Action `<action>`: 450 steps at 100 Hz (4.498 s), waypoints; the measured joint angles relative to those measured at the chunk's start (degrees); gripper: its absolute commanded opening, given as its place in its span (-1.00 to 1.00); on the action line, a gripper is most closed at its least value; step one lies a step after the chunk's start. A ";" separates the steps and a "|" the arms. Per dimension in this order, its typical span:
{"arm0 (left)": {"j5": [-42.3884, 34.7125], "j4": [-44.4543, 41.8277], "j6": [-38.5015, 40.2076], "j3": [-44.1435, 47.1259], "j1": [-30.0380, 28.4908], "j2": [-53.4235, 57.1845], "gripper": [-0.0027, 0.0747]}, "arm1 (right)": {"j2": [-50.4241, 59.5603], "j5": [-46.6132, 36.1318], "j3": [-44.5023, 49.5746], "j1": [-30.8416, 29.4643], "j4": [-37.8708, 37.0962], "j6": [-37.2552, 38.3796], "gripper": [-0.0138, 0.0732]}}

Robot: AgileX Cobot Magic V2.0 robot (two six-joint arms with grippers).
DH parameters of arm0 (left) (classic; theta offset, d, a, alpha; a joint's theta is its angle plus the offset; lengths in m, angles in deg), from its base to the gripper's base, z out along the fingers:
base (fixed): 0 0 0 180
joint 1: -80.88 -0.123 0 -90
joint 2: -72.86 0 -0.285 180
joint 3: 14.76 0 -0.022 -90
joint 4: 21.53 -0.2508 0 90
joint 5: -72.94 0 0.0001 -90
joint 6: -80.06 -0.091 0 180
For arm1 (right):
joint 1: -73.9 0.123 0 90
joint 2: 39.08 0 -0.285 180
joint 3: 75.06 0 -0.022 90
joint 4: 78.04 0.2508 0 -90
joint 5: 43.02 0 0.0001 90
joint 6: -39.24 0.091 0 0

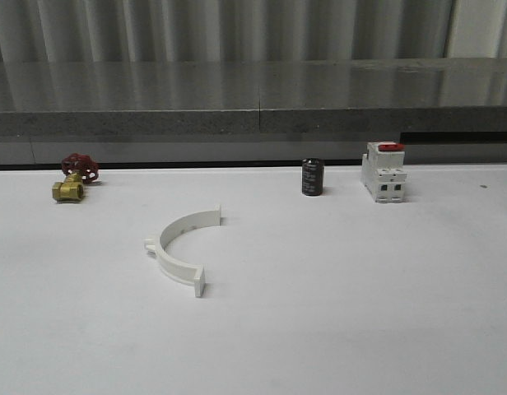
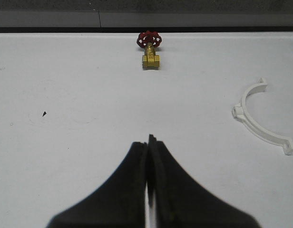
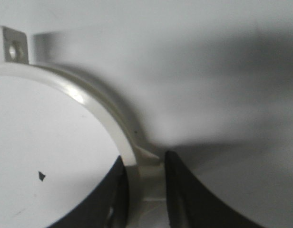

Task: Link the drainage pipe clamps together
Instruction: 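Carry the clamp half to the placed half and join their ends, then open the right gripper and lift it away from the joined ring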

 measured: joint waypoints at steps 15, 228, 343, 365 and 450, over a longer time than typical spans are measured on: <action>0.00 0.00 0.00 0.00 0.00 0.00 -0.99 | 0.00 3.02 -1.54 0.99 0.85 0.11 -0.59; 0.00 0.00 -0.10 0.00 0.00 0.00 -0.99 | -10.88 3.76 -19.81 54.17 -27.66 68.99 -0.60; 0.00 0.00 -0.10 0.00 0.00 0.00 -0.99 | -11.49 2.91 -19.95 54.70 -24.72 69.04 0.58; 0.00 0.00 -0.10 0.00 0.00 0.00 -0.99 | -11.37 3.70 -21.09 54.76 -24.60 65.91 0.58; 0.00 0.00 -0.10 0.00 0.00 0.00 -0.99 | 28.45 13.37 -6.22 27.42 -24.38 34.60 0.56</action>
